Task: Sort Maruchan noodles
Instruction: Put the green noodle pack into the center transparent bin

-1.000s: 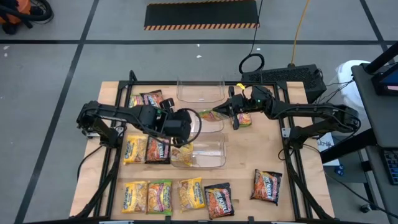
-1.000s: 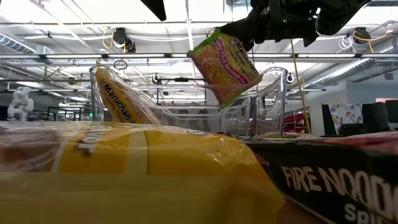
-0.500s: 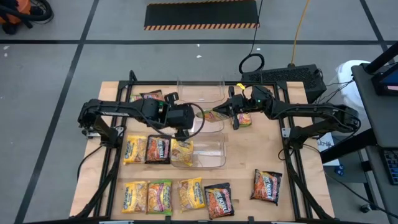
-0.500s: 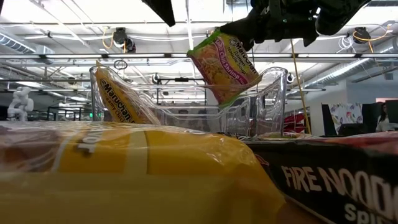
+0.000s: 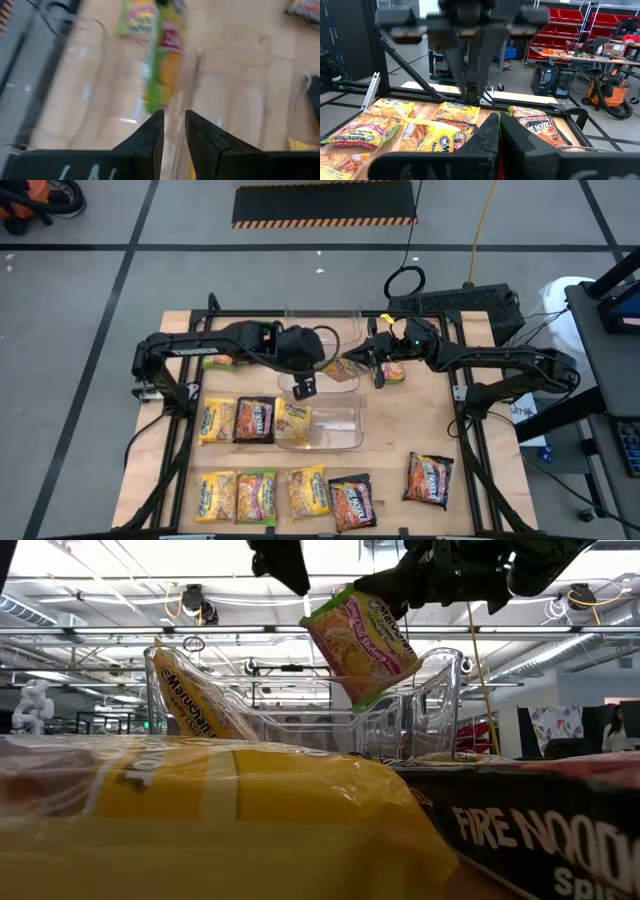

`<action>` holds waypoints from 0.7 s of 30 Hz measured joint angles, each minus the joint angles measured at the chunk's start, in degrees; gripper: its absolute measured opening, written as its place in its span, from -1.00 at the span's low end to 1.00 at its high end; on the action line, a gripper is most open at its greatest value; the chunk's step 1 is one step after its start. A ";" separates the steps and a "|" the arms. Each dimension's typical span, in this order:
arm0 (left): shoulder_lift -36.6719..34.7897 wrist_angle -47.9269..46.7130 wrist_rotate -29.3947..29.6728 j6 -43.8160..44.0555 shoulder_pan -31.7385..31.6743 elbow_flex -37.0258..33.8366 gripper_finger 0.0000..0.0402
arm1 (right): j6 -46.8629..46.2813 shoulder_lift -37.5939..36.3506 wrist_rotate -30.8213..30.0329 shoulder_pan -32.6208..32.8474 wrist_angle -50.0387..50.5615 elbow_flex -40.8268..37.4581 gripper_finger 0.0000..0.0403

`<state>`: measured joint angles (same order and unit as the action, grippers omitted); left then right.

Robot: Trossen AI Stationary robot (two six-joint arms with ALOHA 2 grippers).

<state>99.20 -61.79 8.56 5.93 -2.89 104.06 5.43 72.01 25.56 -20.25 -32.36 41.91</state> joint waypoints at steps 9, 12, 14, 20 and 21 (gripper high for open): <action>3.71 -0.08 0.26 -5.44 -0.09 -0.01 -0.57 | -0.01 0.00 0.02 -0.01 -0.20 0.00 -1.00; 3.58 -0.07 0.32 -5.65 -0.09 0.02 -0.57 | 0.00 0.00 0.02 0.00 -0.14 0.00 -1.00; 3.21 -0.25 0.34 -5.23 -0.09 -0.01 -0.57 | -0.01 0.00 0.02 -0.01 -0.04 0.00 -1.00; 2.49 -1.54 0.98 -4.55 -0.09 0.02 -0.57 | -0.01 0.00 0.02 -0.01 0.02 0.00 -1.00; 2.49 -1.82 0.96 -4.68 -0.09 -0.03 -0.57 | -0.01 0.00 0.02 -0.01 0.04 0.00 -1.00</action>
<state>101.69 -63.61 9.52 1.26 -2.98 104.03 5.42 72.01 25.58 -20.26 -32.32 41.91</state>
